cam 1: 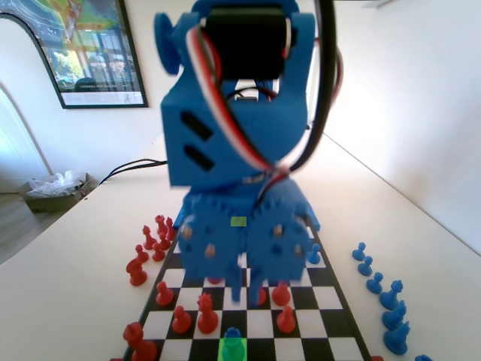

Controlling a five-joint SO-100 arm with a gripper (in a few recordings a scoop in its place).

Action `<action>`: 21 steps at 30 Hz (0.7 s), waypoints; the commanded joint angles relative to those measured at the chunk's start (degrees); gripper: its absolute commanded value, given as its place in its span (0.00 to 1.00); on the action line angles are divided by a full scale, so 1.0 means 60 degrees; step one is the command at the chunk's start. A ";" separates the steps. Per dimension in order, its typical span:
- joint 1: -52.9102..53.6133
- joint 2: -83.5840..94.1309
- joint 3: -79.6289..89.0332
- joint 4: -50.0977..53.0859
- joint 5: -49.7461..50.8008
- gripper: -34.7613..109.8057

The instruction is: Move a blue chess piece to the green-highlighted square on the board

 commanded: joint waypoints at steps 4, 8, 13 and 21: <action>-0.0103 0.2549 0.0425 0.0806 -0.0264 0.25; -0.0190 0.3633 0.0659 0.1421 -0.0366 0.25; -0.0293 0.5303 0.1465 0.1860 -0.0586 0.25; -0.0308 0.8730 0.3179 0.2754 -0.1040 0.25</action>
